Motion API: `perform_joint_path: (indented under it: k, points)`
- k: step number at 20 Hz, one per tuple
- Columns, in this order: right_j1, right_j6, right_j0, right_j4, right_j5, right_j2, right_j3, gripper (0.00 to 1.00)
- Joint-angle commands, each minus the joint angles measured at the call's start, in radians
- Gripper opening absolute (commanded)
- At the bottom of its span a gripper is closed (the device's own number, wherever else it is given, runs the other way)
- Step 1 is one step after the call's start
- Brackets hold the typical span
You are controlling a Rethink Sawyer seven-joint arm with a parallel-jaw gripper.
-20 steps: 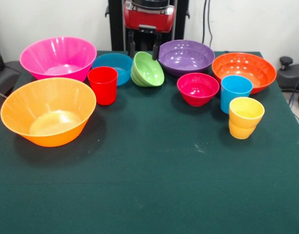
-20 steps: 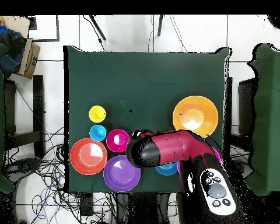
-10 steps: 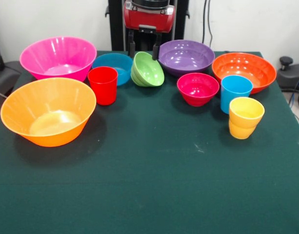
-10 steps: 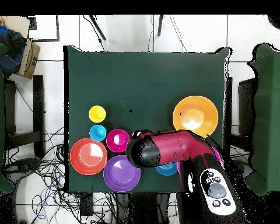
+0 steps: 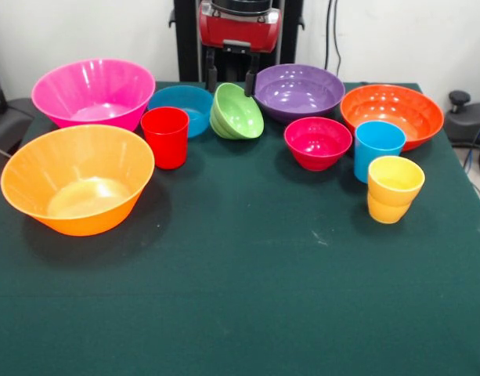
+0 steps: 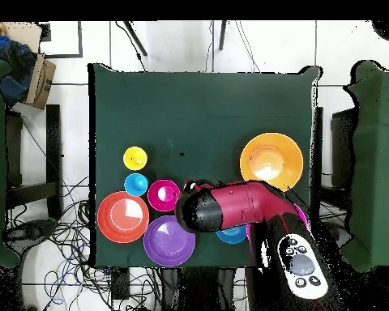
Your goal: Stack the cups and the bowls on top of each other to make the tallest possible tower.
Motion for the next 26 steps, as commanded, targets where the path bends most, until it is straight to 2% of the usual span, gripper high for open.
perform_joint_path:
  k: [1, 26]
  points:
    - [0.046, -0.025, 0.014, -0.011, 0.029, 0.043, -0.009, 1.00]
    - [0.055, 0.028, 0.031, -0.004, 0.007, 0.016, 0.001, 1.00]
